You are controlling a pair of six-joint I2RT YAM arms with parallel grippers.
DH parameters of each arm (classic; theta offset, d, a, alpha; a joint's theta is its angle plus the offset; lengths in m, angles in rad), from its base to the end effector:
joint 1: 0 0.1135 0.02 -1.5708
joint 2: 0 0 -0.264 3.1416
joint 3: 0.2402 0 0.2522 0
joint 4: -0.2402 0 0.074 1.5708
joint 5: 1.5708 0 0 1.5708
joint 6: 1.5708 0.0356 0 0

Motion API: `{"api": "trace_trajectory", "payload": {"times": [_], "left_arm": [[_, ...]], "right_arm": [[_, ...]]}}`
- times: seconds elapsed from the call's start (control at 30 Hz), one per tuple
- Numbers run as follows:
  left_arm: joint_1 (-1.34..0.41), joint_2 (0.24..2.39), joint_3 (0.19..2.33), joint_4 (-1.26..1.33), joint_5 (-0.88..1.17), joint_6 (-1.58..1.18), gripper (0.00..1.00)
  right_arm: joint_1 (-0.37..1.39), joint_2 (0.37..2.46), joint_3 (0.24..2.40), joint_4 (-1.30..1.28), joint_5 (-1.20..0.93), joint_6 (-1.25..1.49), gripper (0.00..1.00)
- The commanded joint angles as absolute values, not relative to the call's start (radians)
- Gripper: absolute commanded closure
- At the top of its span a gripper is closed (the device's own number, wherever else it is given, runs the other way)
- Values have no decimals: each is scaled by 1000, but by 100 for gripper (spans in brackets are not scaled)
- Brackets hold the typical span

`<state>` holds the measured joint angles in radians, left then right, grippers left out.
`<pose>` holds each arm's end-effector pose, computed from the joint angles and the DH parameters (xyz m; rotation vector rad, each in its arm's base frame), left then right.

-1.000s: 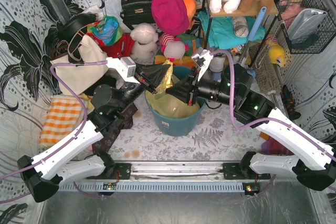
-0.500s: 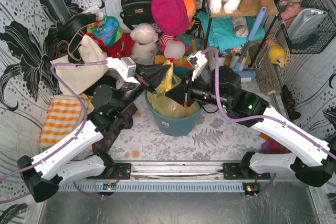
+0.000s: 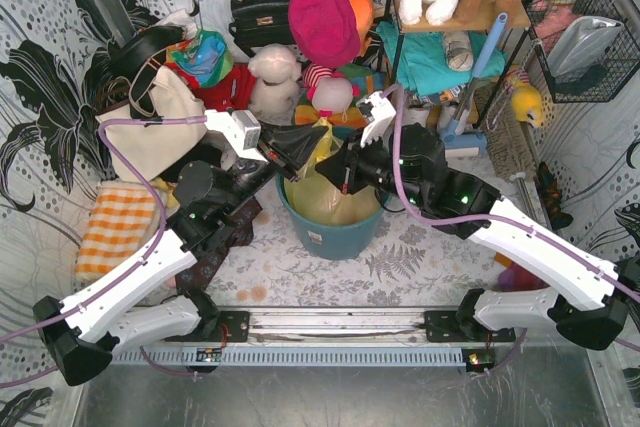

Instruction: Tie the trash bag

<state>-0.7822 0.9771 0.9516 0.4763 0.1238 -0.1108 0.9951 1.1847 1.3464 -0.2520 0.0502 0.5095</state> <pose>0.1509 -0.1562 0.4337 0.4901 1.0568 -0.8632 0.1440 0.2186 0.4468 -0.3885 1.7387 1.0792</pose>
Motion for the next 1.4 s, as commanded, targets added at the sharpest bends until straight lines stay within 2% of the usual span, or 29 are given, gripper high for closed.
{"api": "trace_trajectory", "payload": {"times": [0.0,0.33,0.63,1.37], "left_arm": [[-775,975,978,509,141,-105,100],[-775,972,980,499,113,-97,100],[-774,961,984,485,153,-103,100],[-775,941,980,454,166,-107,100]], "right_arm": [[1023,1206,1391,-221,84,525,100],[1172,1189,1351,-233,373,510,100],[1221,1223,1267,-26,643,437,100],[1234,1236,1156,317,845,180,100]]}}
